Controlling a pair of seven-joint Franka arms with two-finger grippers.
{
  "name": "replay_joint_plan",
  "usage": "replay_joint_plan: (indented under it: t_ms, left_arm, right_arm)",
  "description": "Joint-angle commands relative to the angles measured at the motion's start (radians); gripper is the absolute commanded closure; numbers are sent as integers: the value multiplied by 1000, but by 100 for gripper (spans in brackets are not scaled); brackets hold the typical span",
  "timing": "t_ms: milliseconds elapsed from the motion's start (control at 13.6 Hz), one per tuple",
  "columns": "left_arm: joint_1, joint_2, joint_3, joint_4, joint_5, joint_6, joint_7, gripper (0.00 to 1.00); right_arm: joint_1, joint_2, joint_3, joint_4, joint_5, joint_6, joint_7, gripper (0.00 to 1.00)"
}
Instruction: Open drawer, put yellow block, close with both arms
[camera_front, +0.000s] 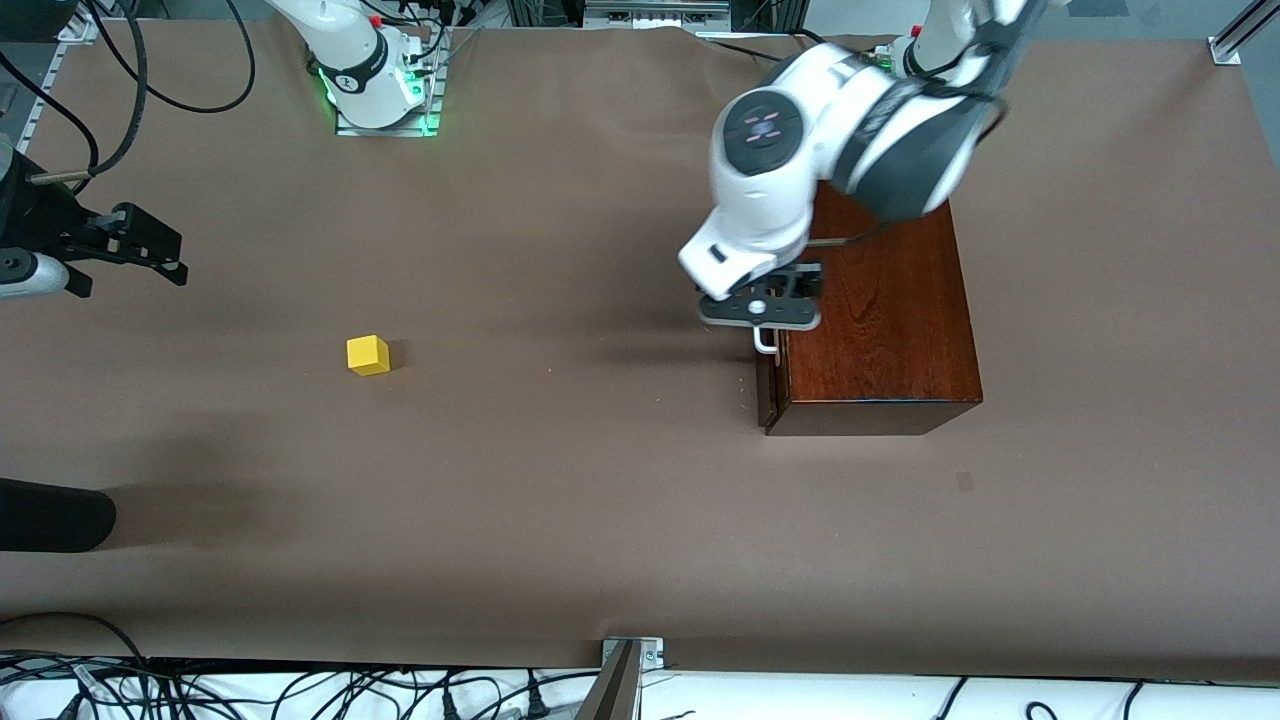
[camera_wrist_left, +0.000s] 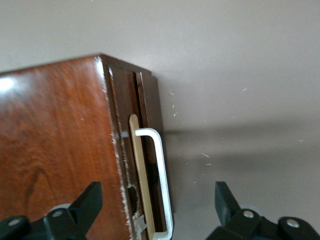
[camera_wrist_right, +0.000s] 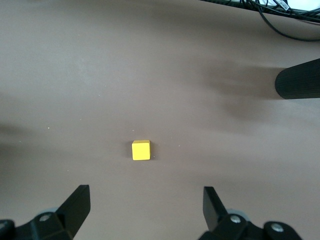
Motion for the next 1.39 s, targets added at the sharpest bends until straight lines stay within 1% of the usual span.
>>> replay_joint_plan:
  t_ms: [0, 293, 514, 734, 1247, 1320]
  left_arm:
    - [-36, -4, 3, -91, 74, 56, -92, 0]
    - [-81, 2, 3, -173, 80, 133, -185, 0]
    - [-92, 5, 1, -211, 142, 146, -218, 0]
    - [-96, 20, 1, -230, 146, 181, -243, 0]
    - [-96, 89, 1, -230, 146, 259, -252, 0]
    - [-96, 93, 1, -228, 146, 262, -252, 0]
  right_arm:
    - [-9, -6, 4, 4, 21, -3, 1, 0]
    - [-9, -6, 4, 4, 21, 0, 1, 0]
    - [-9, -6, 4, 4, 21, 0, 1, 0]
    - [-9, -6, 4, 7, 21, 1, 1, 0]
    - [-12, 0, 4, 6, 20, 1, -1, 0]
    - [-11, 16, 4, 6, 21, 3, -7, 0]
